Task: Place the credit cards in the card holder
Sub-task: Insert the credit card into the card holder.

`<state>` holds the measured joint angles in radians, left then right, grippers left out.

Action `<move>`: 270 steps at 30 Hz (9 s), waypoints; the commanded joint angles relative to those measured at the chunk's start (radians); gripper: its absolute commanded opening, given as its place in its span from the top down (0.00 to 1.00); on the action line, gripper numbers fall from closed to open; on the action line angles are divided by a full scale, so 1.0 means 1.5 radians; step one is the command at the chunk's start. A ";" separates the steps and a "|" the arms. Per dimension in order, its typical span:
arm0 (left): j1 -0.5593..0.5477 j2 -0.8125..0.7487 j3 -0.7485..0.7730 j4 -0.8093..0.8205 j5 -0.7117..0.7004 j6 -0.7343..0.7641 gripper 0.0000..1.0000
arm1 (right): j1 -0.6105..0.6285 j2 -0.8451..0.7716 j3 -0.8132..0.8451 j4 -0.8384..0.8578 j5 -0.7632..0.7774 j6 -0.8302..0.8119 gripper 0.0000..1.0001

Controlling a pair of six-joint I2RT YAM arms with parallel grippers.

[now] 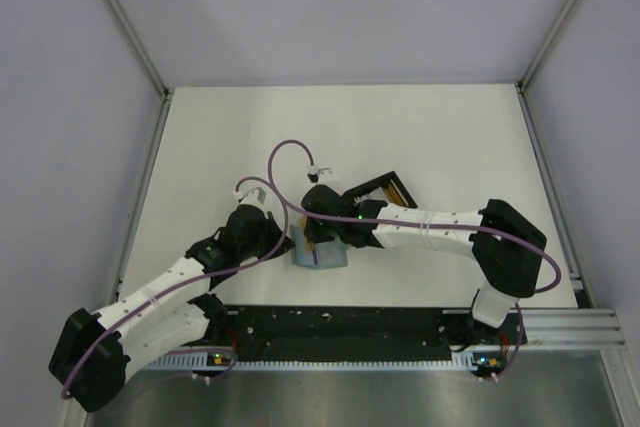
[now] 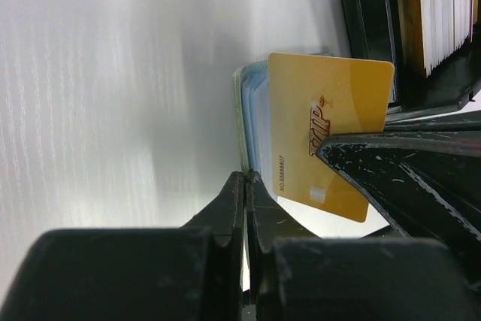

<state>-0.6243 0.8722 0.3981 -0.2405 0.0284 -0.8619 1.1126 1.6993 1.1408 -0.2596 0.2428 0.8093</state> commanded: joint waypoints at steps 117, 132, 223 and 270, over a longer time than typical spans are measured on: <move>0.001 0.047 -0.076 0.057 -0.080 -0.019 1.00 | -0.149 0.041 -0.235 0.366 -0.325 0.098 1.00; 0.001 0.046 -0.070 0.056 -0.077 -0.018 1.00 | -0.149 0.069 -0.241 0.388 -0.347 0.127 1.00; 0.001 0.034 -0.085 0.063 -0.069 -0.025 1.00 | -0.107 0.035 -0.167 0.197 -0.232 0.059 0.70; 0.002 0.036 -0.076 0.086 -0.051 -0.016 1.00 | -0.059 0.104 -0.031 0.222 -0.380 0.000 0.89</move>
<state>-0.6201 0.9291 0.2604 -0.1360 -0.0696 -0.8875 0.9985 1.8423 1.0363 -0.0673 -0.2321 0.7879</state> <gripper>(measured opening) 0.011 0.149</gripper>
